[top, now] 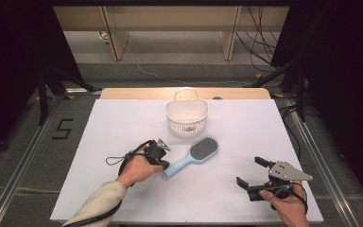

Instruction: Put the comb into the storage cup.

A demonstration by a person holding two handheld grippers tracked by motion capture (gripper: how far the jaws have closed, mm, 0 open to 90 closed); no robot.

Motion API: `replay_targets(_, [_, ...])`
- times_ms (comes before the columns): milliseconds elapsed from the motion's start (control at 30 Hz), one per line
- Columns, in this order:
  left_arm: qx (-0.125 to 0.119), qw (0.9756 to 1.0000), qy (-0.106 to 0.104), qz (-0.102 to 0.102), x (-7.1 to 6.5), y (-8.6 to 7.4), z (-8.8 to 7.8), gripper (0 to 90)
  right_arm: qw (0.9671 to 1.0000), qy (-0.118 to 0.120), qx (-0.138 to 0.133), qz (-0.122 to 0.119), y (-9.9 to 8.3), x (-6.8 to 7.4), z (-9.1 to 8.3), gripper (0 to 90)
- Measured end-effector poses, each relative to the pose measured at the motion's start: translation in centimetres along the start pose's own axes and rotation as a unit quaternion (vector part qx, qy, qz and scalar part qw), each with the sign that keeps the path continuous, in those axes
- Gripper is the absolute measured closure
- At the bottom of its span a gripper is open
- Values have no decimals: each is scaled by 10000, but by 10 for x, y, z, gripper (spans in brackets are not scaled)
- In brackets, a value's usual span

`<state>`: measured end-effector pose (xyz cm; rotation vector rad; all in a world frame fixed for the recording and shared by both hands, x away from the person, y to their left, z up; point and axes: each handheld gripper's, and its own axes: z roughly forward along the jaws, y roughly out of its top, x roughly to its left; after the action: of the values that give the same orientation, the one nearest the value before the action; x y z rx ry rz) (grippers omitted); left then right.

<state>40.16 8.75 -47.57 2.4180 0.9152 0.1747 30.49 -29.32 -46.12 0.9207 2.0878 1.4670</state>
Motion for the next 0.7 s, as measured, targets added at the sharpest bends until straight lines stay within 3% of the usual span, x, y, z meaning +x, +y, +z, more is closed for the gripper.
replay_targets(300, [21, 9999, -59, 84, -9, -2, -1, 899, 10000, 11, -11, -13, 0, 0, 0, 3])
replay_targets(700, [21, 10000, -77, 50, -9, -2, -1, 899, 10000, 20, 7, -29, 0, 0, 0, 3])
